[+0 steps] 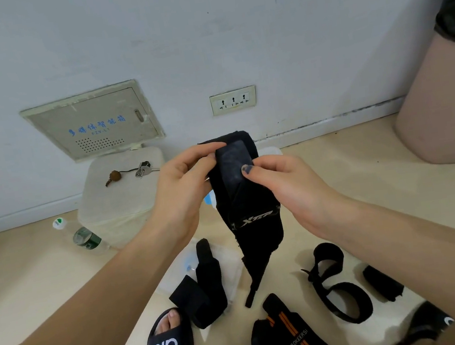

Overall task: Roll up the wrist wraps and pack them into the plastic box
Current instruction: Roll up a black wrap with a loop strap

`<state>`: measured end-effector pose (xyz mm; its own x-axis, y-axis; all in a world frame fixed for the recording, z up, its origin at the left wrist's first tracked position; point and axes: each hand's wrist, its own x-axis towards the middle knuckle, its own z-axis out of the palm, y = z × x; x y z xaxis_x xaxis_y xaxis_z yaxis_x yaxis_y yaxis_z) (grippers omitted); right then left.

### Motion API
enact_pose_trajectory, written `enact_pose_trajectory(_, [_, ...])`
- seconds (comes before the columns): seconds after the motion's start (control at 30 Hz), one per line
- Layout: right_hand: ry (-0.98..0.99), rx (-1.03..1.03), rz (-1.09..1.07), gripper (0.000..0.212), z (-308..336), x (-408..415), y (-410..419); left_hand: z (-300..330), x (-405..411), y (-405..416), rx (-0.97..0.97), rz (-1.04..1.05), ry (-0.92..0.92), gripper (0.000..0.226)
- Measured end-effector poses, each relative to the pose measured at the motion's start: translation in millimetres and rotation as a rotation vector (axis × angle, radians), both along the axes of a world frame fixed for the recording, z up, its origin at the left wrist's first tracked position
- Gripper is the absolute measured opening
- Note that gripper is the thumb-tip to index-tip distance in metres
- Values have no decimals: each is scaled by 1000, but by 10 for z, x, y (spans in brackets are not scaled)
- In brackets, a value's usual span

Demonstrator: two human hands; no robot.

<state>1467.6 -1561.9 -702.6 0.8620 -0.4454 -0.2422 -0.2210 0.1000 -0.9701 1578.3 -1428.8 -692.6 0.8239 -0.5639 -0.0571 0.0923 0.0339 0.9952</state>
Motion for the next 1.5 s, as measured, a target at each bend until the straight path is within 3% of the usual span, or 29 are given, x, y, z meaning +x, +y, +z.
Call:
enact_pose_trajectory(0.5, [26,34,-9,24,9,-1,-13,-14,-43,-4,-6,13,-11,16])
enact_pose_trajectory(1.13, [62,-43,-44,24,-17,4,13,-53,-42,-28,64,76,-93,17])
enact_pose_trajectory(1.5, [89,-133,-53,29,-33,-3,21,-16,-46,-57,-6,64,-53,29])
